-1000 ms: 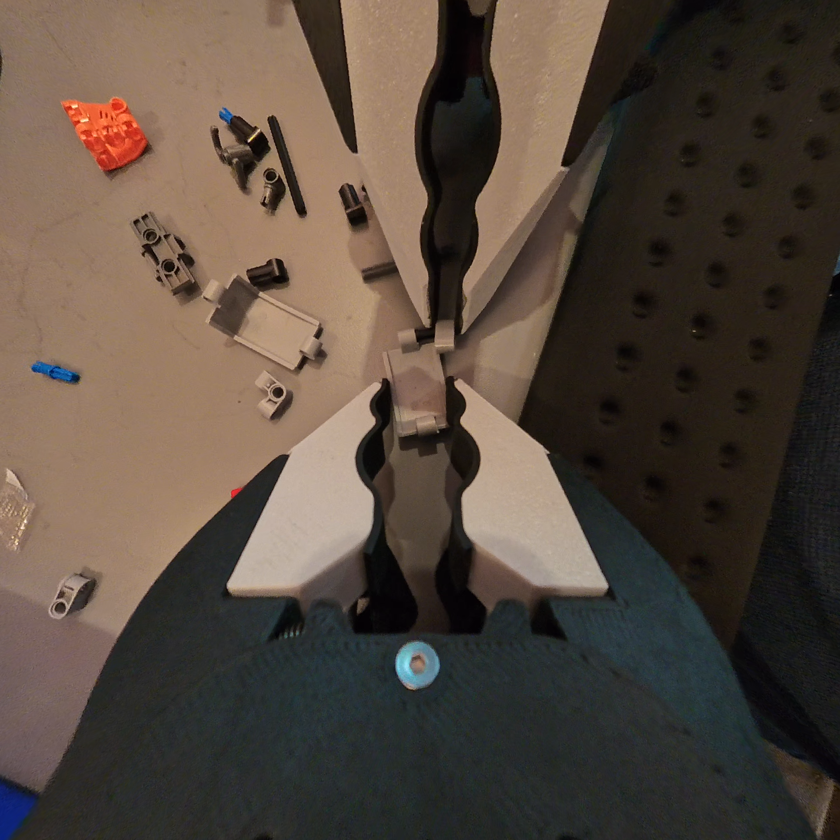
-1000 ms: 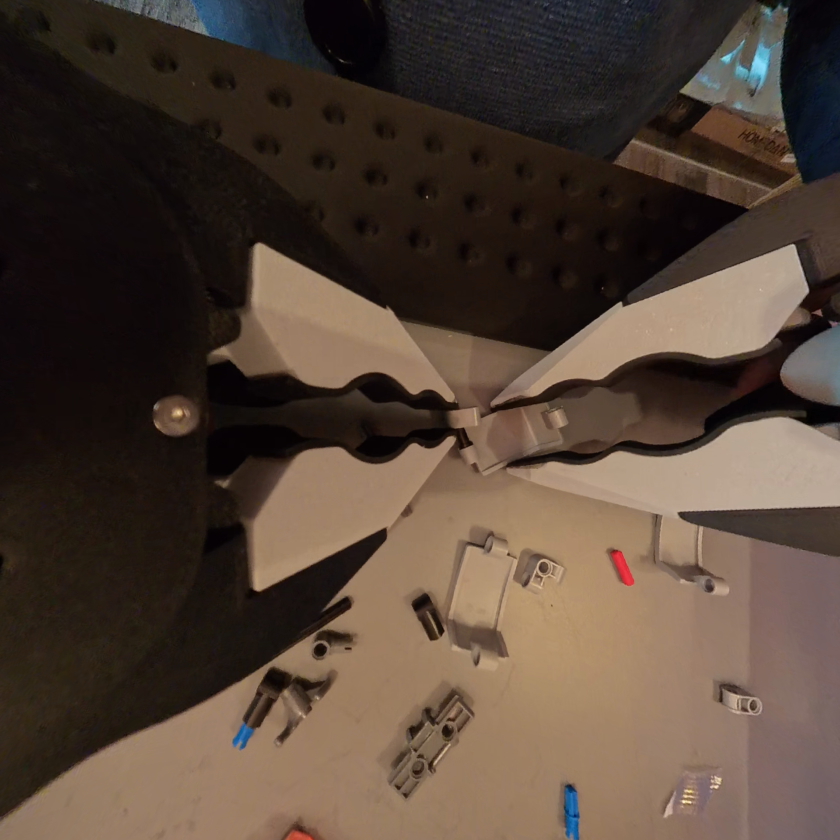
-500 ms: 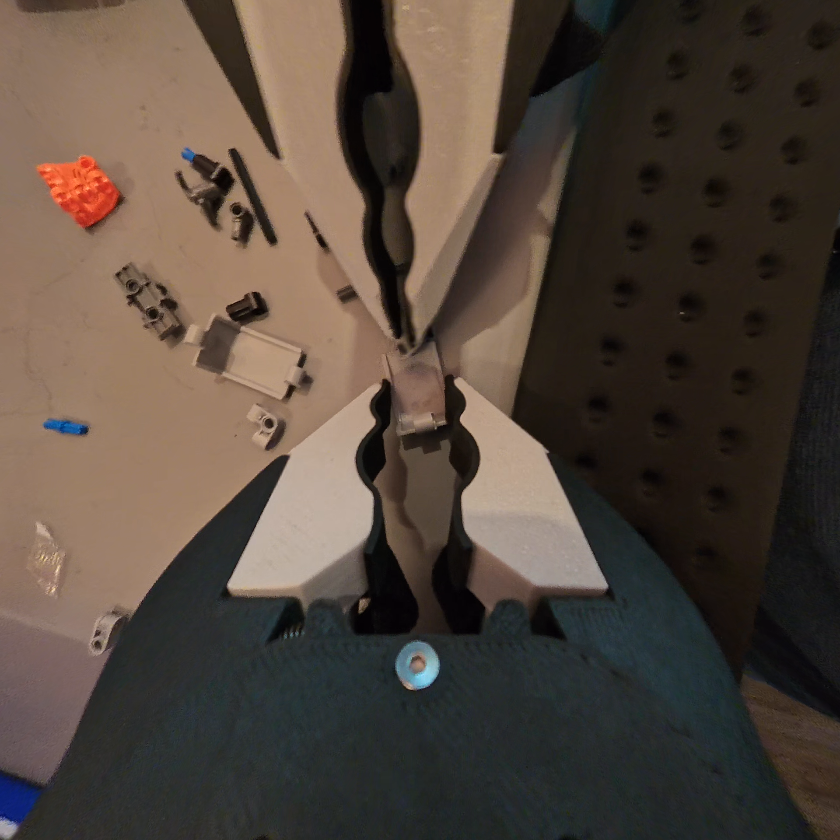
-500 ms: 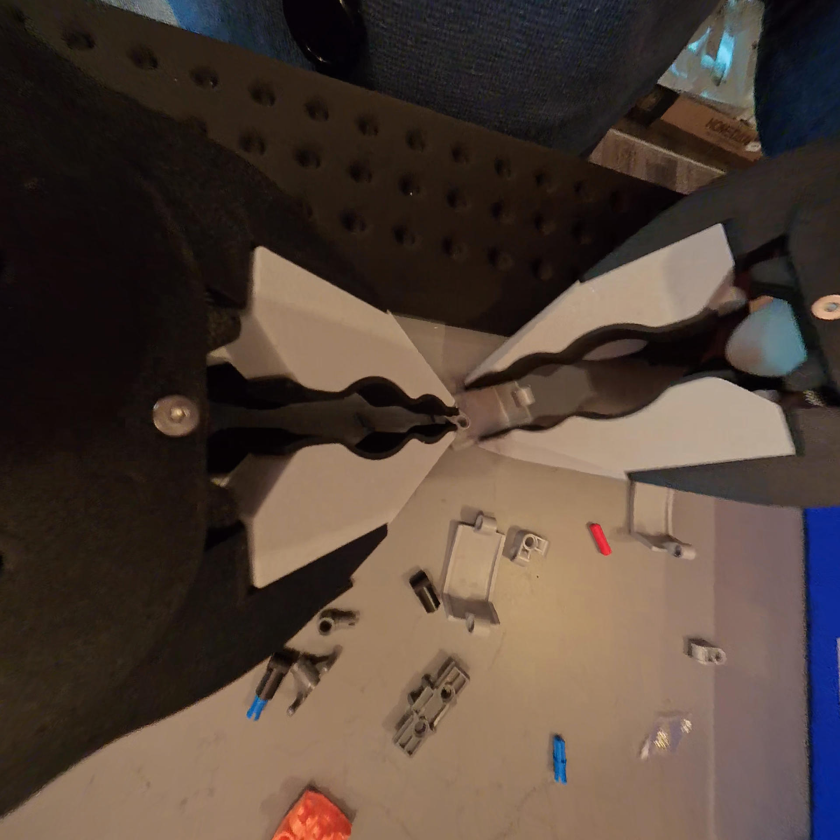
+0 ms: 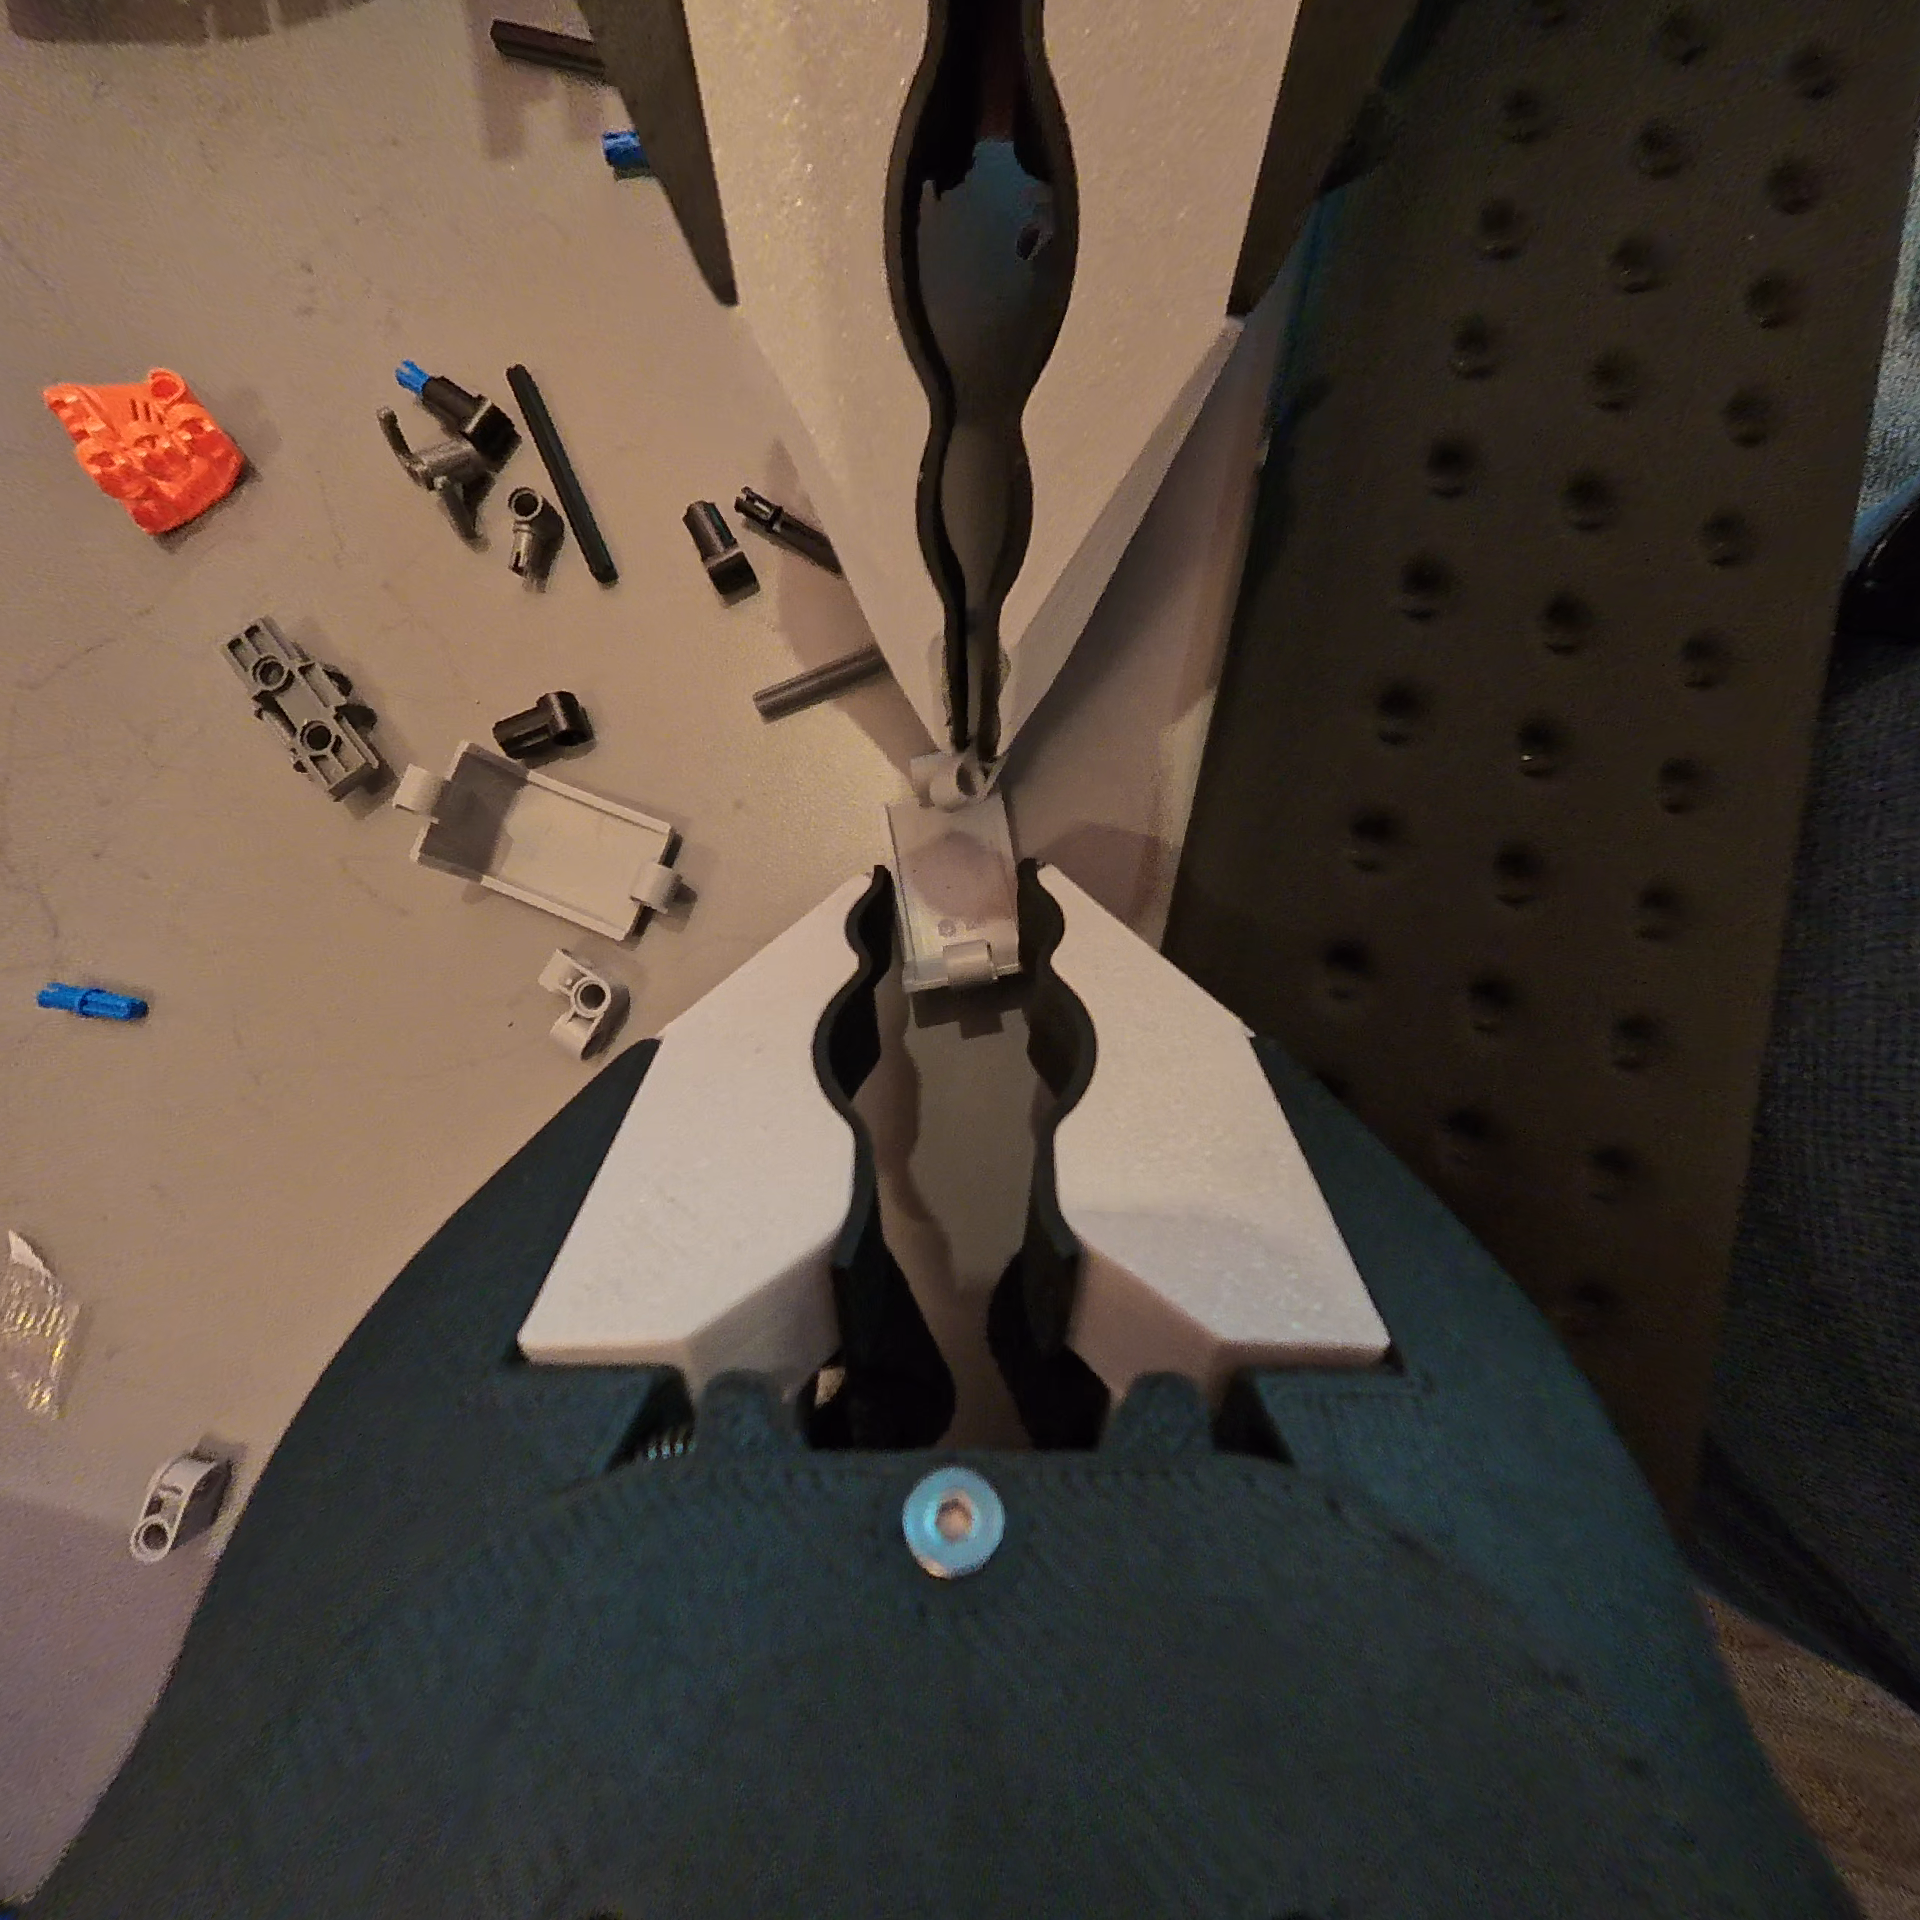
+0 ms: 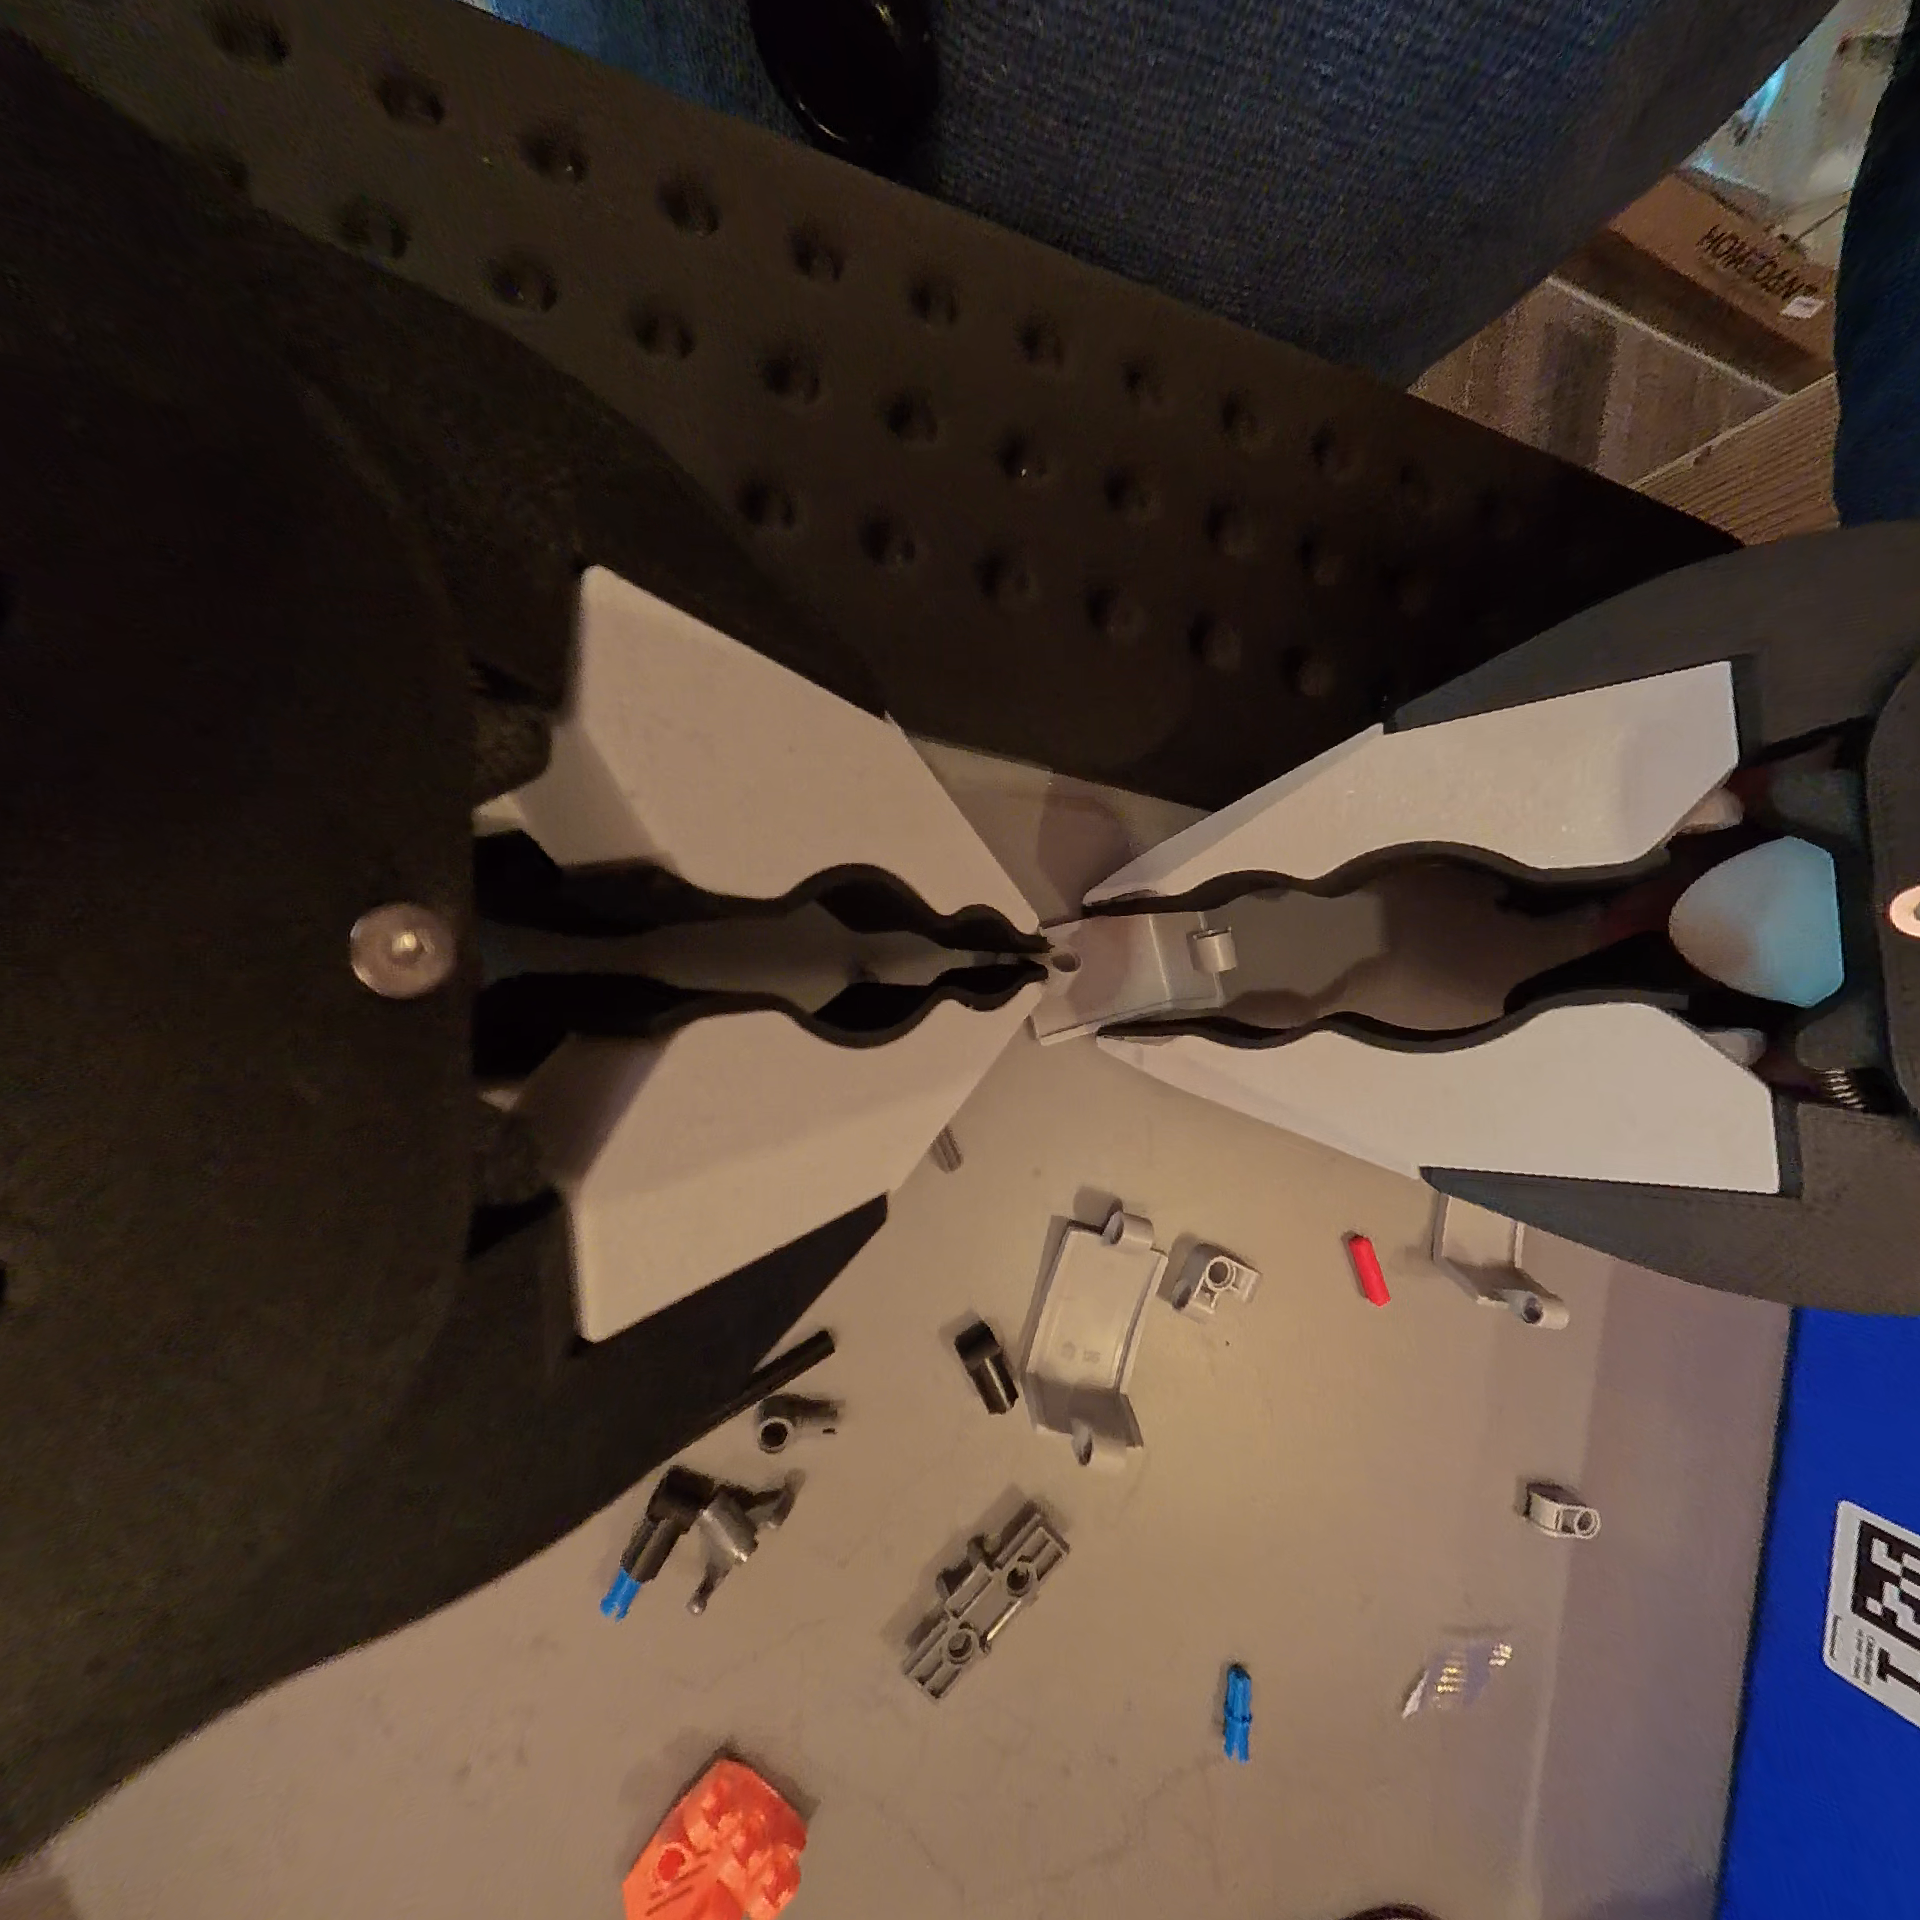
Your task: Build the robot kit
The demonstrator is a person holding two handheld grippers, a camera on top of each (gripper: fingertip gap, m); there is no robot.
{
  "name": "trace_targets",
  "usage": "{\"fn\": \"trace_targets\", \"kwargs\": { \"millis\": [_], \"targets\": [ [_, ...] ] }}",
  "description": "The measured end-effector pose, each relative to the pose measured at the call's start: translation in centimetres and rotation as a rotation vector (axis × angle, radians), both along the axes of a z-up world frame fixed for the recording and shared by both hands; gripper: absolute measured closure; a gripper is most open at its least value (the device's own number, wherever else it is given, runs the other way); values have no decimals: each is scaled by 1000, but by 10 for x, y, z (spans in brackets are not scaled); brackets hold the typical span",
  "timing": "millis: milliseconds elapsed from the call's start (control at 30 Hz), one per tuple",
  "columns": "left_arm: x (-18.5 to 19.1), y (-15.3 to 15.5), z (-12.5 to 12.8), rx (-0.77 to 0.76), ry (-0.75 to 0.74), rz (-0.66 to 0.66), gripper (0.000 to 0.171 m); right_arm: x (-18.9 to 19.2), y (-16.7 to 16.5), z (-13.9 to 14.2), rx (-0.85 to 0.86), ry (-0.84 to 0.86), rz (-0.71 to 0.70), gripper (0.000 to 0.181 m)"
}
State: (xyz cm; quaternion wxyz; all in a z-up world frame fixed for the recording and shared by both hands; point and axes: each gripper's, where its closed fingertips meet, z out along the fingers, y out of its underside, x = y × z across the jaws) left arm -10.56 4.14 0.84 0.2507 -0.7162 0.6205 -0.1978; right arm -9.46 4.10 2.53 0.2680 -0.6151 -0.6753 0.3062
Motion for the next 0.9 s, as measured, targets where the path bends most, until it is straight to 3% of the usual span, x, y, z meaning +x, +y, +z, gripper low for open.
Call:
{"fn": "trace_targets", "kwargs": {
  "millis": [467, 633, 900],
  "targets": [
    [2, 0, 0, -11, -14, 6, 150, 4, -5, -2, 43, 18, 10, 181],
    [3, 1, 0, -13, -16, 8, 150, -6, 4, 5, 77, 27, -14, 169],
    [4, 1, 0, -11, -21, 6, 150, -13, 2, -10, 124, -56, 41, 181]
  ]
}}
